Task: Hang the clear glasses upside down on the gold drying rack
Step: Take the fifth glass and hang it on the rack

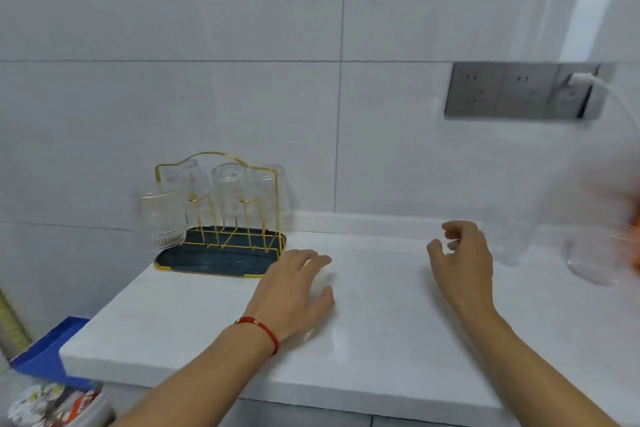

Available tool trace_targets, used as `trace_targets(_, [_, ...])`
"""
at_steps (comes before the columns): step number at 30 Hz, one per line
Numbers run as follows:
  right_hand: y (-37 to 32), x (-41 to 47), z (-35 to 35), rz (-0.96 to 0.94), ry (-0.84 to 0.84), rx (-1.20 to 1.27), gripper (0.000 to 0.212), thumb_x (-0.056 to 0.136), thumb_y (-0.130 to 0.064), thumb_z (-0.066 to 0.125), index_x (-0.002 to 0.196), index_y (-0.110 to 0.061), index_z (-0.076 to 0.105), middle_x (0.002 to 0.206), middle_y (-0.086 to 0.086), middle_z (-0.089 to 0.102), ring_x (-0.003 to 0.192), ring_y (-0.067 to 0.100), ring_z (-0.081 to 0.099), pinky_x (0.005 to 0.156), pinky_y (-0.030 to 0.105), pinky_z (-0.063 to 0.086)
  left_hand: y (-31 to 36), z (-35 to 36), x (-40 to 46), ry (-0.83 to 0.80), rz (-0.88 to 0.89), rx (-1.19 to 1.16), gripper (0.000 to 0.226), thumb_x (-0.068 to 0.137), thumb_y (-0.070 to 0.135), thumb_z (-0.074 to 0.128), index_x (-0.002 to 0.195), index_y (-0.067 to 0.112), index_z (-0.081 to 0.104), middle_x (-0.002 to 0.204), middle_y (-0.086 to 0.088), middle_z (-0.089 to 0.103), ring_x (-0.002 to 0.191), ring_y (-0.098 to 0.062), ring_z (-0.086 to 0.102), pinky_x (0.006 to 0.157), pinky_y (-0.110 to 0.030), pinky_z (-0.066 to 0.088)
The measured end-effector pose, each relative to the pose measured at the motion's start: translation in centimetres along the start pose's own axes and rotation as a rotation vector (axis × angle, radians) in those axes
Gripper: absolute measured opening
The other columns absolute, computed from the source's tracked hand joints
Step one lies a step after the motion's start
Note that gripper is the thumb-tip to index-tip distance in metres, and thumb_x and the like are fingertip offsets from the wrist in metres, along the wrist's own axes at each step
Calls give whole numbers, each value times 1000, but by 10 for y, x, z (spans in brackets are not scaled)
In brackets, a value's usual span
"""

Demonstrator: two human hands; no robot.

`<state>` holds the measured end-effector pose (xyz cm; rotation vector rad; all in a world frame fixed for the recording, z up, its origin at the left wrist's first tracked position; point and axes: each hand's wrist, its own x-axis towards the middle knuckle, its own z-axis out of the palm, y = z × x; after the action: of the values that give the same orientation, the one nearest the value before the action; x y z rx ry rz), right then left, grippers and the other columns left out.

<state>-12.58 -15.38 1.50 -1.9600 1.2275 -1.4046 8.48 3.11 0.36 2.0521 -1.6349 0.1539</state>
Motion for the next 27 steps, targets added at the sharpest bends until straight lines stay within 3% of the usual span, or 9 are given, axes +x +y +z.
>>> trace_targets(2, [33, 8, -24, 236, 54, 21, 41, 92, -12, 65, 131, -7, 53, 131, 14, 57, 110, 31, 59, 84, 32, 38, 45, 24, 22, -58, 76, -44, 65, 85, 53, 38, 142, 25, 53, 148, 0, 51, 141, -20, 38, 114, -37, 34])
trace_targets(5, [63, 14, -50, 399, 23, 3, 54, 94, -13, 65, 142, -1, 43, 144, 21, 47, 122, 32, 52, 88, 29, 35, 100, 56, 46, -90, 151, -95, 70, 82, 54, 29, 141, 24, 54, 148, -1, 51, 141, -20, 38, 114, -35, 33])
trace_targets(10, [88, 43, -64, 436, 80, -48, 83, 91, -23, 73, 155, 3, 25, 155, 25, 32, 140, 44, 36, 111, 46, 35, 128, 95, 54, -95, 188, -99, 63, 88, 52, 39, 145, 26, 47, 154, 1, 44, 145, -20, 28, 121, -40, 23])
trace_targets(13, [94, 64, -60, 428, 40, -44, 101, 86, -31, 79, 159, 2, 16, 158, 25, 31, 145, 43, 31, 116, 48, 32, 124, 100, 56, -68, 140, -115, 70, 86, 59, 33, 148, 29, 42, 160, 4, 36, 150, -18, 19, 123, -38, 21])
trace_targets(18, [103, 82, -46, 428, 48, 14, 93, 83, -34, 82, 153, -3, 29, 146, 23, 53, 135, 42, 51, 106, 46, 43, 126, 101, 57, -98, 118, -107, 74, 84, 63, 32, 151, 31, 36, 160, 9, 32, 151, -13, 14, 123, -35, 19])
trace_targets(23, [107, 83, -49, 378, 60, -1, 79, 84, -36, 81, 146, -5, 43, 138, 21, 60, 130, 39, 54, 103, 44, 44, 125, 101, 58, -77, 77, -147, 77, 83, 63, 33, 151, 28, 35, 156, 9, 36, 149, -14, 17, 122, -36, 21])
trace_targets(27, [92, 66, -53, 270, 52, 31, 78, 77, -47, 81, 141, -17, 47, 130, 9, 62, 119, 30, 59, 99, 44, 49, 127, 97, 57, -79, 53, -211, 78, 83, 63, 37, 152, 27, 32, 155, 9, 33, 148, -12, 16, 122, -35, 21])
